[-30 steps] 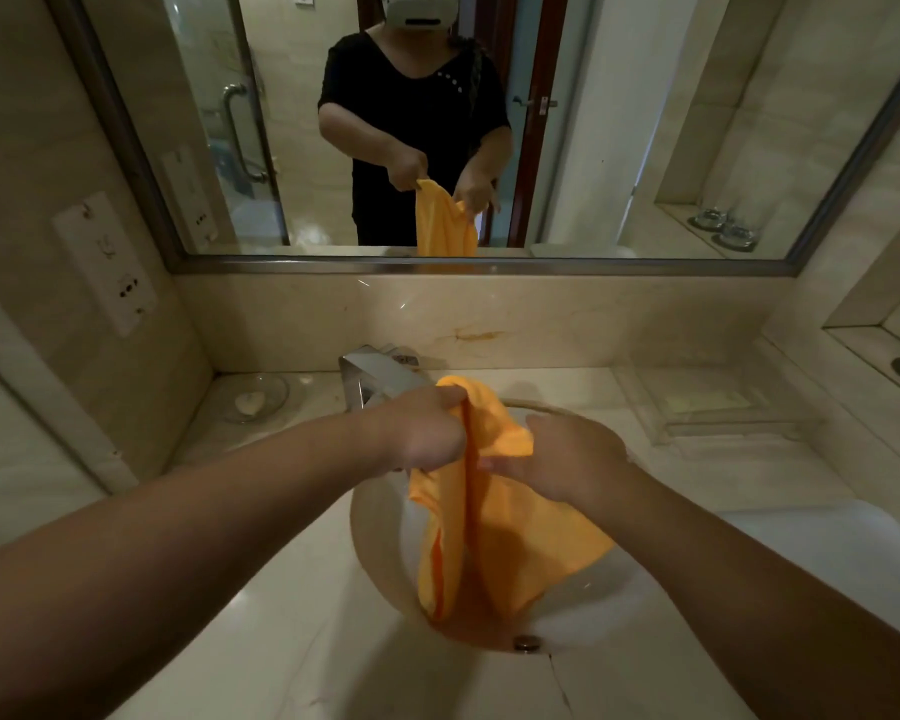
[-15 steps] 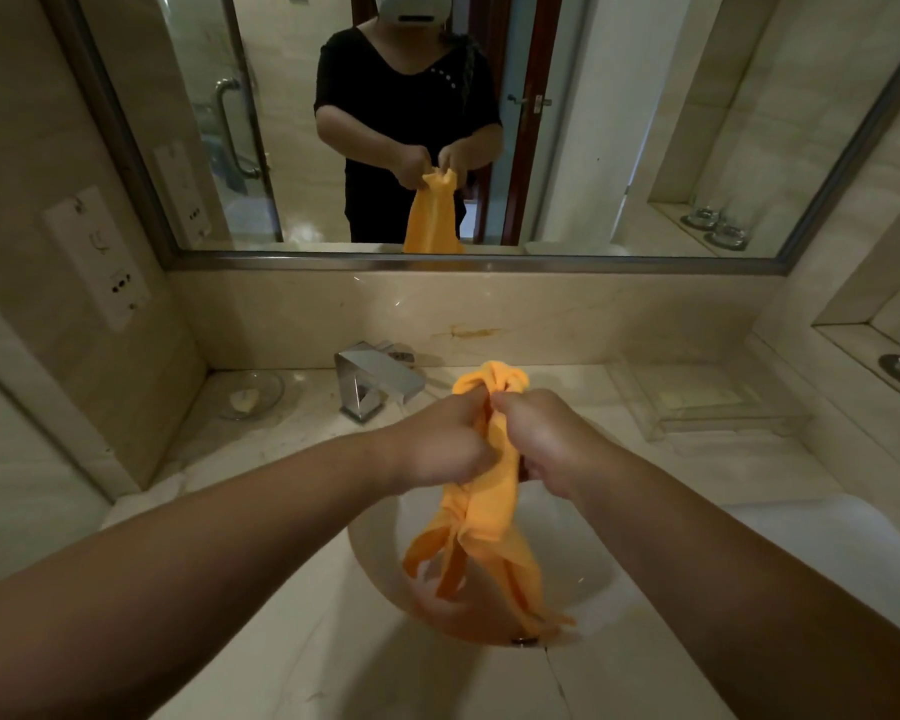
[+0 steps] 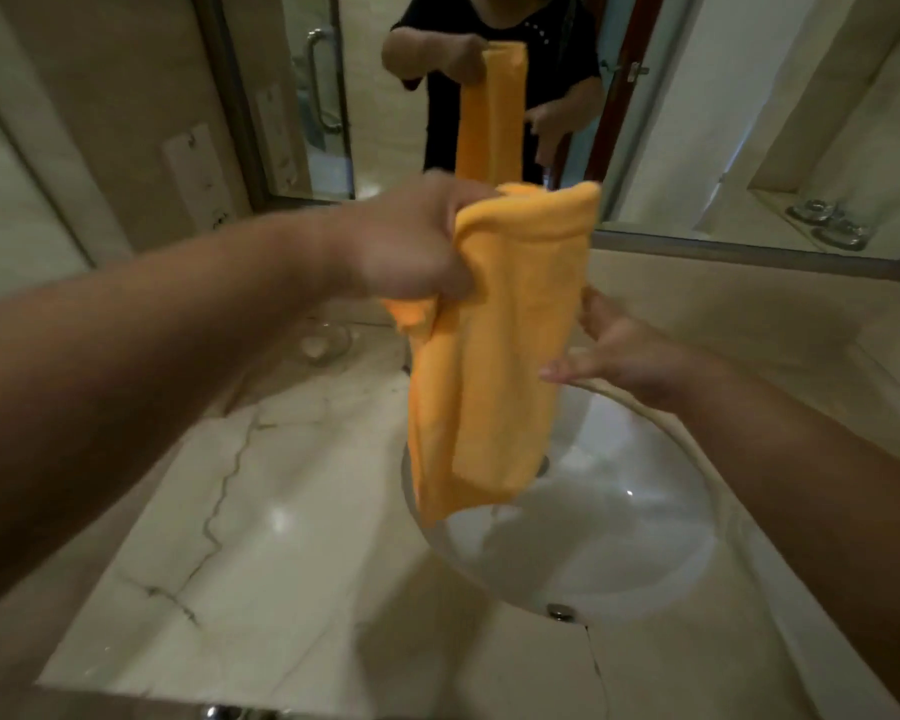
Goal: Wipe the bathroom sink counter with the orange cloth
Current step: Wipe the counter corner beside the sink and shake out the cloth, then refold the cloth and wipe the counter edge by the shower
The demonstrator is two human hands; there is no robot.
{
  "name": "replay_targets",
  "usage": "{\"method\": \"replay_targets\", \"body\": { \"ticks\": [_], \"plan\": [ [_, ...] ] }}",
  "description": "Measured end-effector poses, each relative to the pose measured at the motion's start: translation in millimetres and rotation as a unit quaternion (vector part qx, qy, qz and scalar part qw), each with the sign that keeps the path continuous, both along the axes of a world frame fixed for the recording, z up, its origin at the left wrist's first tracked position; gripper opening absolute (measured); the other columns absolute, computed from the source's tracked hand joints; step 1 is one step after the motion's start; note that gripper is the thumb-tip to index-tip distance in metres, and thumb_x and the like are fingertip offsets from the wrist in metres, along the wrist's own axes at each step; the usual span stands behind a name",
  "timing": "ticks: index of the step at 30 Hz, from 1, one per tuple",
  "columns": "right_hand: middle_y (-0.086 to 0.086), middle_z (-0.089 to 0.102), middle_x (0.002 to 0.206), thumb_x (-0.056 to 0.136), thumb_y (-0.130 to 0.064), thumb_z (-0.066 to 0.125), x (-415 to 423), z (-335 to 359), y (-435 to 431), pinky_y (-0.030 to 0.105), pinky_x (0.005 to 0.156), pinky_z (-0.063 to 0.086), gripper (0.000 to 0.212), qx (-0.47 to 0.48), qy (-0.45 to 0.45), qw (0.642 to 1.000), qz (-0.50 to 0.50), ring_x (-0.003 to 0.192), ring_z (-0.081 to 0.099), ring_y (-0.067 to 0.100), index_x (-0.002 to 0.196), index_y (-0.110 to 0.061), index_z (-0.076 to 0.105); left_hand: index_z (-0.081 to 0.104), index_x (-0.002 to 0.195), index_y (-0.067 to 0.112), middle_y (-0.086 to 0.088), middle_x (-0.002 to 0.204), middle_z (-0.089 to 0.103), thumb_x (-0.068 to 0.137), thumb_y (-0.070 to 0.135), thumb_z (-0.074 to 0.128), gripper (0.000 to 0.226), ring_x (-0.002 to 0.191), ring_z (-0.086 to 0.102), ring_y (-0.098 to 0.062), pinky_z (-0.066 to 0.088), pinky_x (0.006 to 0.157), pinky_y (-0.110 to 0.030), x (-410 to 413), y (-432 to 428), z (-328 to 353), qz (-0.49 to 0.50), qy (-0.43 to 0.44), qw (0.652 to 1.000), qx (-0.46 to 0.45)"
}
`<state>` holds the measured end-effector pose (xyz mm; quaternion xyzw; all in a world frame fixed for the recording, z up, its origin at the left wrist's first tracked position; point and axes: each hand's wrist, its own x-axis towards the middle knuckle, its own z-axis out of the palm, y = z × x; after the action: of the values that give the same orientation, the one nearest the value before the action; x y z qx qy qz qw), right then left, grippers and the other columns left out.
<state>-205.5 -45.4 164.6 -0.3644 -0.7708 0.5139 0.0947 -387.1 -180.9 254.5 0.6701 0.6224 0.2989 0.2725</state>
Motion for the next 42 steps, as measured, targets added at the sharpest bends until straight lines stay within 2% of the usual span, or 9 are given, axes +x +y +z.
{"method": "replay_targets", "body": {
  "ticks": [4,10,14,18,23,26,30,38,42],
  "plan": [
    [-0.005,0.065,0.112,0.064,-0.001,0.08,-56.7,-40.4,-26.0,0.035,0.097,0.046,0.054,-0.097,-0.004,0.992,0.084,0.105,0.061,0.011,0.11,-0.022,0.059,0.049,0.125,0.024,0.014,0.089,0.058,0.059,0.008,0.053,0.068,0.07,0.058,0.007,0.044,0.059,-0.007,-23.7,-26.8,14.5,0.035,0.027,0.996,0.073],
    [0.006,0.065,0.109,0.078,-0.013,0.073,-125.1,-54.5,-46.3,0.016,0.078,0.048,0.044,0.007,0.023,0.999,0.039,0.085,0.06,0.015,0.12,-0.01,0.058,0.016,0.146,0.019,-0.013,0.137,0.049,0.057,0.027,0.069,0.104,0.123,0.049,-0.024,0.046,0.099,-0.043,-115.5,-103.6,-29.2,0.387,0.083,0.912,0.107],
    [-0.006,0.066,0.08,0.073,-0.025,0.075,-142.1,-20.6,-67.7,0.025,0.07,0.048,0.015,0.163,-0.016,0.973,0.162,0.073,0.06,0.013,0.083,-0.023,0.065,0.063,0.104,0.008,-0.02,0.096,0.068,0.053,0.027,0.06,0.055,0.088,0.065,-0.031,0.053,0.072,-0.041,-146.8,-151.6,-90.2,0.573,0.088,0.815,0.007],
    [-0.003,0.068,0.072,0.067,-0.019,0.079,-150.3,0.3,-91.8,0.022,0.061,0.05,0.018,0.084,-0.048,0.956,0.277,0.065,0.065,0.01,0.081,-0.019,0.069,0.061,0.074,0.007,-0.01,0.074,0.056,0.07,0.016,0.06,0.01,0.054,0.049,-0.02,0.041,0.048,-0.026,-162.8,-157.2,-125.1,0.681,-0.224,0.696,-0.037],
    [-0.018,0.057,0.12,0.05,-0.015,0.082,-165.0,-14.8,-111.5,0.02,0.093,0.042,0.048,-0.079,0.028,0.945,0.317,0.107,0.055,-0.001,0.093,-0.029,0.066,0.064,0.108,0.013,-0.003,0.094,0.066,0.078,0.032,0.07,0.036,0.096,0.063,-0.032,0.045,0.065,-0.025,-144.4,-162.4,-158.0,0.601,-0.122,0.786,-0.071],
    [-0.01,0.074,0.083,0.046,-0.009,0.083,-179.6,-35.2,-126.4,0.018,0.069,0.055,0.047,-0.181,0.081,0.936,0.291,0.077,0.067,0.005,0.089,-0.02,0.066,0.063,0.113,0.017,0.0,0.11,0.067,0.075,0.07,0.046,0.067,0.111,0.059,-0.027,0.047,0.085,-0.029,-115.4,-173.6,-146.1,0.372,-0.337,0.859,-0.105],
    [-0.009,0.073,0.079,0.047,-0.025,0.089,-198.2,-49.5,-136.4,0.021,0.063,0.055,0.058,-0.193,0.084,0.937,0.279,0.075,0.066,0.006,0.098,-0.022,0.062,0.057,0.109,0.026,0.002,0.104,0.065,0.065,0.035,0.077,0.049,0.096,0.064,-0.015,0.054,0.074,-0.023,-101.7,-184.7,-141.6,0.298,-0.201,0.922,-0.146],
    [0.014,0.052,0.13,0.071,-0.026,0.076,-241.7,-81.9,-172.6,0.037,0.089,0.043,0.095,0.334,-0.039,0.899,0.282,0.114,0.052,0.036,0.142,-0.025,0.013,0.055,0.12,0.02,0.003,0.105,0.059,0.082,0.027,0.064,0.04,0.095,0.059,-0.015,0.052,0.083,-0.034,-125.0,-219.6,-184.2,0.6,-0.03,0.8,0.0],
    [0.008,0.056,0.124,0.065,-0.023,0.08,-273.8,-112.0,-180.6,0.034,0.086,0.043,0.102,0.249,-0.028,0.935,0.253,0.112,0.055,0.03,0.143,-0.032,0.014,0.058,0.119,0.017,0.01,0.1,0.061,0.088,0.025,0.057,0.032,0.084,0.057,-0.003,0.045,0.073,-0.018,-121.3,-246.3,-209.4,0.668,-0.074,0.739,0.053]
  ]
}}
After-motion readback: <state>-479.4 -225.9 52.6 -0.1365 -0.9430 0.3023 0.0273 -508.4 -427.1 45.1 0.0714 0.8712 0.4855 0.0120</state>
